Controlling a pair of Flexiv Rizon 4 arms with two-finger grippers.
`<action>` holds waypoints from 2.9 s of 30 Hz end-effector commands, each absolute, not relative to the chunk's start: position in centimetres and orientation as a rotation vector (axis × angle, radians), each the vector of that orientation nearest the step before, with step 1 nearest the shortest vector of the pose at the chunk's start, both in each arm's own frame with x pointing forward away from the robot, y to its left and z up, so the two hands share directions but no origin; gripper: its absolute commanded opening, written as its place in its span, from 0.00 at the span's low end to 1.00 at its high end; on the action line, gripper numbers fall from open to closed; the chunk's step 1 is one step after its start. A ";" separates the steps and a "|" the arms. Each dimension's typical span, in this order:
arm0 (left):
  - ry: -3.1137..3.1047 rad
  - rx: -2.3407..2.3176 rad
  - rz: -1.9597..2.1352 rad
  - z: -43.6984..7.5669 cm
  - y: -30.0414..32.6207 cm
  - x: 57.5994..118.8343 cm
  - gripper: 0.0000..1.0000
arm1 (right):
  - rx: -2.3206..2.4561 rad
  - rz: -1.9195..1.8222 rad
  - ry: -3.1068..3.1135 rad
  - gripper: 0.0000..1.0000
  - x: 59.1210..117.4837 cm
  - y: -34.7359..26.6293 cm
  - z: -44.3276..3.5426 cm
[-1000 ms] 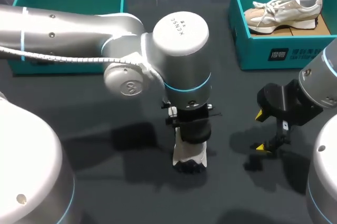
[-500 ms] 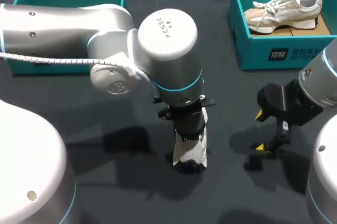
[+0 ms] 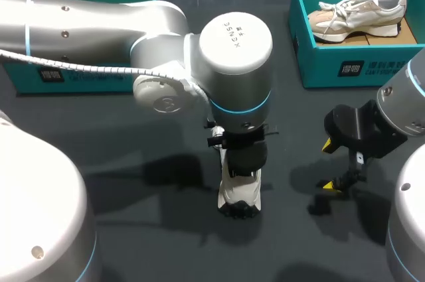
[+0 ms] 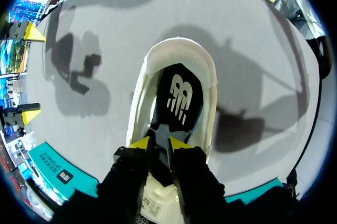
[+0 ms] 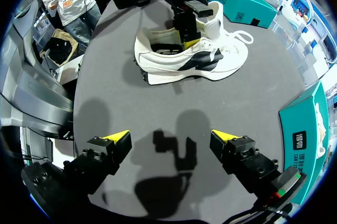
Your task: Take the shoe out of the shoebox, open the shoe tongue, remove and reinsert the insole, then place the shoe into the shoebox
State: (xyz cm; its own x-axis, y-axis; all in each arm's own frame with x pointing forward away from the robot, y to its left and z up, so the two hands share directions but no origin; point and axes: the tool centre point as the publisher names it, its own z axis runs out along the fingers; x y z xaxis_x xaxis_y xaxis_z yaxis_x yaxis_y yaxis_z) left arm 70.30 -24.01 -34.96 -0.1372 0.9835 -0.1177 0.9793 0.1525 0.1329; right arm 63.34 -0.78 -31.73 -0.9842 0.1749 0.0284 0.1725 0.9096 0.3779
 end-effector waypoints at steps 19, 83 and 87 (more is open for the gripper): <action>2.209 2.103 0.069 -34.5 -23.7 71.4 0.36 | 0.279 0.603 3.061 1.00 63.1 -0.8 -31.7; 2.188 2.161 -0.002 -31.9 -23.1 75.2 0.82 | 0.279 0.603 3.061 1.00 63.1 -0.8 -31.7; 2.190 2.148 0.001 -31.2 -22.9 76.3 0.76 | 0.279 0.603 3.061 1.00 63.1 -0.8 -31.7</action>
